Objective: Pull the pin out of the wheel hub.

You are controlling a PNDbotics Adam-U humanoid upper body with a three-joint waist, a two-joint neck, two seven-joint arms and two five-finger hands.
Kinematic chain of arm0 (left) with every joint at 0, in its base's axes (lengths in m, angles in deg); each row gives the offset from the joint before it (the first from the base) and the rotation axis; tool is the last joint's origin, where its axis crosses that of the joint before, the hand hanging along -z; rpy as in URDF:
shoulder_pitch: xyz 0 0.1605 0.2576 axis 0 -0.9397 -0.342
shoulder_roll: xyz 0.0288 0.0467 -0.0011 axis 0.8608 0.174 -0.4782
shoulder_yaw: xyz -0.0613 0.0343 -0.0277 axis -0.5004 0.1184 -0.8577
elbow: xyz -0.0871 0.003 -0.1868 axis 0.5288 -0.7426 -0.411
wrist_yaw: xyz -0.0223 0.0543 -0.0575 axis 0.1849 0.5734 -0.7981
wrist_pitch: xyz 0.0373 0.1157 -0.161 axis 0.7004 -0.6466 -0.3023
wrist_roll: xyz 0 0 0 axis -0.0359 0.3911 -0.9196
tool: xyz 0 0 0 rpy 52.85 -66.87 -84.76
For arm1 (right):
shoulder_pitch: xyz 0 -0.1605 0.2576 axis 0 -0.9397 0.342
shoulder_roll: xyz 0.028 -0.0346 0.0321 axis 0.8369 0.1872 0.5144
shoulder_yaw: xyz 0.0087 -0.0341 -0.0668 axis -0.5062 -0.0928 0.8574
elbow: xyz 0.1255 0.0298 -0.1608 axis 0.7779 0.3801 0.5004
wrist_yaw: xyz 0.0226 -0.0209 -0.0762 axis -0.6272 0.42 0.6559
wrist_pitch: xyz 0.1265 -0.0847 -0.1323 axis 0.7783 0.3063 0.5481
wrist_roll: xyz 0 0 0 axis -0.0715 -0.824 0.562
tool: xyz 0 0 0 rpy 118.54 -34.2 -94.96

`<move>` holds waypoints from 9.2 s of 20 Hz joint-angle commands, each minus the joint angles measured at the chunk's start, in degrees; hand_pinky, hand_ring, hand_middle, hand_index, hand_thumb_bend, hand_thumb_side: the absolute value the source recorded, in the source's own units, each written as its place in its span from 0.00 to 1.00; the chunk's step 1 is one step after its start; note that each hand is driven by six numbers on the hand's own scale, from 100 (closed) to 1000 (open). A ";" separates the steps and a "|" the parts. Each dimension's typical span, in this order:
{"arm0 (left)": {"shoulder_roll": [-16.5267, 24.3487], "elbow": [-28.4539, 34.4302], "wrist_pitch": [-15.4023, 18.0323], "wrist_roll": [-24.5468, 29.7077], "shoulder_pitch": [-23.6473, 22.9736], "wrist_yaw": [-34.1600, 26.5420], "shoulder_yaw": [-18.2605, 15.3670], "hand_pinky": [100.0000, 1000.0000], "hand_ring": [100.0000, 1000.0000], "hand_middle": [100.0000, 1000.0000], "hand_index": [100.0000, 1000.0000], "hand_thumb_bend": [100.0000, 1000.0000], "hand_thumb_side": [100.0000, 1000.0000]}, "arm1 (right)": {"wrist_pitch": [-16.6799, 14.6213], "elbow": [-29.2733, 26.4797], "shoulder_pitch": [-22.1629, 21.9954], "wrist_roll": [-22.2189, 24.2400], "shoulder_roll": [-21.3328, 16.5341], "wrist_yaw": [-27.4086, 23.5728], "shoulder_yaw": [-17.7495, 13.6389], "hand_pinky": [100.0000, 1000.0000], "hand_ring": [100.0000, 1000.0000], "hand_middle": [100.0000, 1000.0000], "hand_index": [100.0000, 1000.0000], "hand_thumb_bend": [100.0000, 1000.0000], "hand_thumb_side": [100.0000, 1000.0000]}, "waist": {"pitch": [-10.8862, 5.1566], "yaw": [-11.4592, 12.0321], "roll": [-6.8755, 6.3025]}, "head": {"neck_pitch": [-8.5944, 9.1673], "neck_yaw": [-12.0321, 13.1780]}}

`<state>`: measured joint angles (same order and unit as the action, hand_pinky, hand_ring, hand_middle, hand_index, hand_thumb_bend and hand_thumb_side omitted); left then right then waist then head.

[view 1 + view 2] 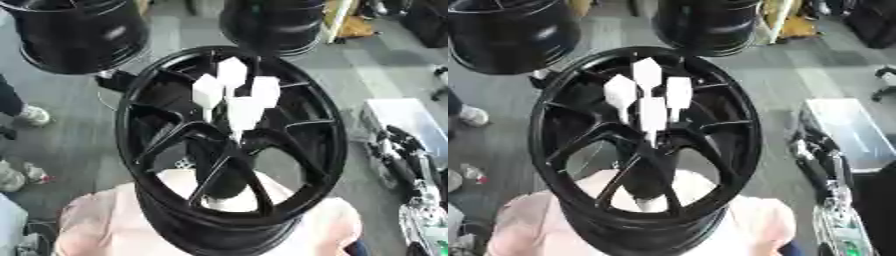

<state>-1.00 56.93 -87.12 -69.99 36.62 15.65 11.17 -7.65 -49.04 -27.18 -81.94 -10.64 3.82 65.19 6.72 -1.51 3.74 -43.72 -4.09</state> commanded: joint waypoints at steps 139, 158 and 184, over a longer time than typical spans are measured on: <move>1.16 0.33 0.14 1.90 -0.40 0.36 0.91 0.67 0.54 0.56 0.59 0.18 0.67 | -18.64 21.31 43.80 47.12 -20.82 15.21 32.66 0.69 0.61 0.48 0.60 0.12 0.35 | -2.21 3.64 1.30 | -0.40 -1.09; 1.20 0.31 0.05 1.91 -0.46 0.39 0.89 0.67 0.54 0.56 0.59 0.18 0.67 | -18.06 16.90 45.14 40.61 -23.29 13.39 31.27 0.66 0.54 0.34 0.44 0.00 0.31 | -2.40 3.16 1.35 | -0.40 -1.00; 1.42 0.23 0.25 0.72 -0.16 0.24 -0.08 0.67 0.54 0.56 0.59 0.18 0.67 | -3.56 22.13 6.01 -1.46 -26.63 7.81 -4.50 0.61 0.55 0.56 0.66 0.13 0.32 | -1.95 0.34 0.50 | -0.40 0.56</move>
<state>-0.45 56.51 -86.97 -69.05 35.78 15.90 11.50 -11.65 -28.34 -21.47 -81.22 -37.02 12.09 62.43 5.18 -1.19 4.25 -44.20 -3.62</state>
